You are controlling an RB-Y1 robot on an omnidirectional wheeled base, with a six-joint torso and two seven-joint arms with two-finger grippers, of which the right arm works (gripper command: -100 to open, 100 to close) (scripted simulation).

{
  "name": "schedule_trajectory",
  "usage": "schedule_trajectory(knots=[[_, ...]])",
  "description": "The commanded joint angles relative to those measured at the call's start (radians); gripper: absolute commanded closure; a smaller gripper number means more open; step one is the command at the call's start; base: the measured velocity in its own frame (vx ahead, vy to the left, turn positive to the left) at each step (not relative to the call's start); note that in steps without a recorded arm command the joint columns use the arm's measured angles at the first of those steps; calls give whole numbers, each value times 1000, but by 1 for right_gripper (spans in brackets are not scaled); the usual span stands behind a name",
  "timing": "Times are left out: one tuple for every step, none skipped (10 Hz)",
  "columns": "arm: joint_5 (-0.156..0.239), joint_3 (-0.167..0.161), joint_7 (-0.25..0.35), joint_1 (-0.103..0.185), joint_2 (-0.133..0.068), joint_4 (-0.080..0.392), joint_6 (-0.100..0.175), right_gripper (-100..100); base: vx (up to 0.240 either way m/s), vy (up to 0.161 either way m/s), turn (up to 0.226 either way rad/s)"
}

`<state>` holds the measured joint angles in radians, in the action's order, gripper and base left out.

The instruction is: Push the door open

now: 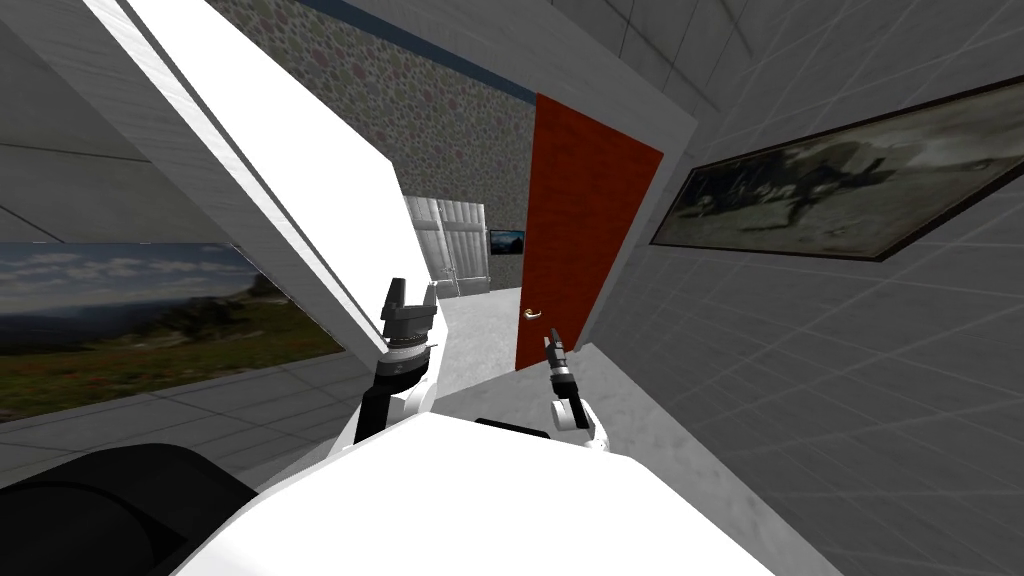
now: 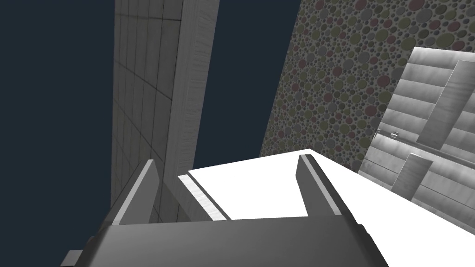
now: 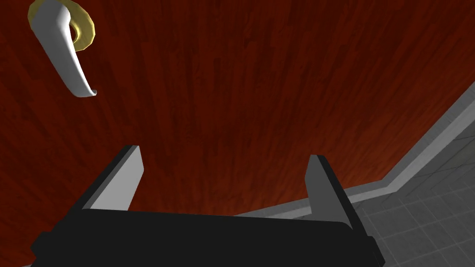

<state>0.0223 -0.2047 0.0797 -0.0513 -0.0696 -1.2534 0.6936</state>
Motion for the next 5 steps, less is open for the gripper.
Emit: schedule_trajectory(knots=[[-1, -3, -2, 9, 2, 34, 11, -100, 38, -40, 30], [-1, -9, -2, 23, 3, 74, 18, -100, 46, -55, 48], [-1, -15, -3, 37, 4, 111, 23, -100, 64, -73, 88], [-1, -21, -4, 51, 5, 149, 29, -100, 70, -69, 76], [-1, -27, -5, 65, 6, 174, 35, -100, 90, -67, 63]])
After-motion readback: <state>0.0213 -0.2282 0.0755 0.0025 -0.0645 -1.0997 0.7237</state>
